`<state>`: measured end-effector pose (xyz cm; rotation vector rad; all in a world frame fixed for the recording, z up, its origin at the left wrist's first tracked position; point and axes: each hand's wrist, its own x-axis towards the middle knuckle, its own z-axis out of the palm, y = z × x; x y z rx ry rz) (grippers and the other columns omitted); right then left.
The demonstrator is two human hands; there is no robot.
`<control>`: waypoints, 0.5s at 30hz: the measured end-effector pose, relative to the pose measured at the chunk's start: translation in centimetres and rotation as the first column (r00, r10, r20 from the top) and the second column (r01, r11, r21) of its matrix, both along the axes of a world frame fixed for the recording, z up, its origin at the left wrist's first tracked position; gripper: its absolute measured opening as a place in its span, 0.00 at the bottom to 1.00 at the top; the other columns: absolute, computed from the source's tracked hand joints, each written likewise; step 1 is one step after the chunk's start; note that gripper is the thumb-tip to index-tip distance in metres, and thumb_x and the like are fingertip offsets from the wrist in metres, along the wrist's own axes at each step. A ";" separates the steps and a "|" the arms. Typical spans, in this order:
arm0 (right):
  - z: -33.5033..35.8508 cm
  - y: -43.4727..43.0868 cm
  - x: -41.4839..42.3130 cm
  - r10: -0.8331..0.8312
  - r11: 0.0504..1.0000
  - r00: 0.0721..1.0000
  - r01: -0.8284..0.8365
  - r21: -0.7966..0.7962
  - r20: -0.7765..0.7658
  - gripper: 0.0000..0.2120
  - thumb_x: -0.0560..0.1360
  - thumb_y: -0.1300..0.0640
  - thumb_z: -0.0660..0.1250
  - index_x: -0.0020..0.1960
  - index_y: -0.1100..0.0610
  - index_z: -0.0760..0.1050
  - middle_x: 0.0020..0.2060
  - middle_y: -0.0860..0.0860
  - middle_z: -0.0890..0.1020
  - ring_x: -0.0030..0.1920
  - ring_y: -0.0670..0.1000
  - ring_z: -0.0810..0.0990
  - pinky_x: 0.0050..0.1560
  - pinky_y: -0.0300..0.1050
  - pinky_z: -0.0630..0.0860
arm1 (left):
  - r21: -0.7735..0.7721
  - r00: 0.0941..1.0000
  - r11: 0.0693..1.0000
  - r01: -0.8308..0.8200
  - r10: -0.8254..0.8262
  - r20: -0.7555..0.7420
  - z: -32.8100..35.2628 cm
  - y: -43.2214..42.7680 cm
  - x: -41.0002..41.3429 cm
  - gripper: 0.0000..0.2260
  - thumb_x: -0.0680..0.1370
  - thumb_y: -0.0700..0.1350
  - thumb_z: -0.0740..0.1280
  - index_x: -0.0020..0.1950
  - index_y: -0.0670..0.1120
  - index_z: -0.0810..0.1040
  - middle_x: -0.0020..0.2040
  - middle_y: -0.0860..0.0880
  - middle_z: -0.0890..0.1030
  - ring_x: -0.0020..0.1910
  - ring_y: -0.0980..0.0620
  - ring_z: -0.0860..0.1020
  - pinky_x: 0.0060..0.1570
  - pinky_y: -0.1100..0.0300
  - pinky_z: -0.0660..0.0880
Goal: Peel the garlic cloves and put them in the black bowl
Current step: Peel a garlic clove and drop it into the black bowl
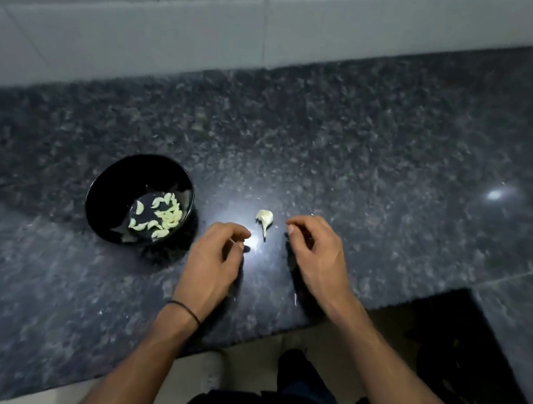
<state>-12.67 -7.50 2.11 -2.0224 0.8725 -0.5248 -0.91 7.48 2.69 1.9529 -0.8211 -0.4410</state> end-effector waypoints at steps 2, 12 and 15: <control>-0.8 -1.7 0.8 0.028 0.999 1.000 -0.028 0.024 -0.005 0.05 0.80 0.62 0.67 0.52 0.58 0.82 0.46 0.48 0.80 0.46 0.42 0.77 0.50 0.30 0.70 | 0.012 0.992 0.992 -0.122 0.122 0.031 -0.9 -0.8 0.1 0.11 0.78 0.33 0.67 0.51 0.48 0.80 0.49 0.52 0.78 0.46 0.57 0.82 0.51 0.56 0.79; -3.3 -3.7 1.9 0.197 0.979 0.980 -0.196 -0.047 0.016 0.05 0.82 0.57 0.63 0.55 0.55 0.77 0.48 0.46 0.76 0.49 0.47 0.75 0.51 0.46 0.75 | 0.141 0.835 0.828 -0.543 0.514 0.194 -3.4 -2.1 -4.2 0.05 0.78 0.44 0.71 0.52 0.47 0.81 0.50 0.50 0.75 0.48 0.47 0.76 0.50 0.46 0.76; -3.3 -3.8 1.8 0.231 0.971 0.973 -0.229 -0.067 0.010 0.04 0.82 0.57 0.63 0.55 0.54 0.76 0.48 0.44 0.74 0.50 0.47 0.74 0.52 0.47 0.74 | 0.120 0.786 0.789 -0.602 0.560 0.262 -3.7 -2.6 -4.8 0.03 0.78 0.43 0.71 0.51 0.46 0.82 0.49 0.50 0.76 0.48 0.45 0.75 0.50 0.46 0.75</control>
